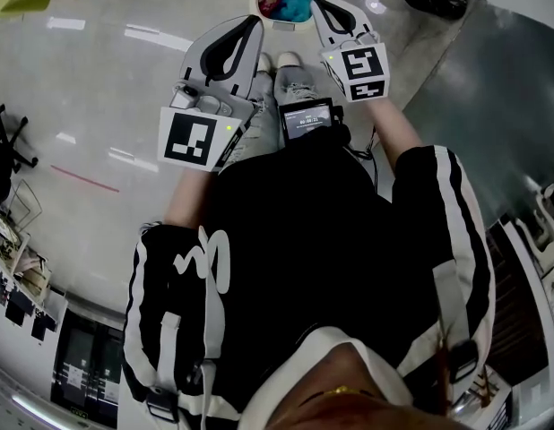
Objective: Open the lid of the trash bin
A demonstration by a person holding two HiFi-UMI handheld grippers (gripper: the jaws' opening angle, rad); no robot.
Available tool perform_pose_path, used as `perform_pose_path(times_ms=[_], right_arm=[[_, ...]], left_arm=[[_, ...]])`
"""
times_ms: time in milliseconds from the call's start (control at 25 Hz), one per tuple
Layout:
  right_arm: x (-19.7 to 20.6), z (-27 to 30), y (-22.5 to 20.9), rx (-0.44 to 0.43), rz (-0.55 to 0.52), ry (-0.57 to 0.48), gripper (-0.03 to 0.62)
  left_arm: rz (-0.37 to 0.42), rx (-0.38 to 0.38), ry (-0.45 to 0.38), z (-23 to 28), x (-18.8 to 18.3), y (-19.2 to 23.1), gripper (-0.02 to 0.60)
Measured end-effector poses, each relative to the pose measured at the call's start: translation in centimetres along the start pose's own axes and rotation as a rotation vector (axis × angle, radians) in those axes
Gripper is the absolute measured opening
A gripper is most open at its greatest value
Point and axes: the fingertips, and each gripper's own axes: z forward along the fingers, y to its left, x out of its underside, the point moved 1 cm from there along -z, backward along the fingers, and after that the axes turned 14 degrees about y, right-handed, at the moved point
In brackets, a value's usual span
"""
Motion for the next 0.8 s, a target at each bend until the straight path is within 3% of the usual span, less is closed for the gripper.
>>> perform_pose_path(times_ms=[800], right_arm=[[-4.6,-5.0,-0.4,0.016,-0.008,-0.115,0.009]], left_arm=[[0.044,0.007,-0.019,-0.5,-3.3,-0.6,0.008]])
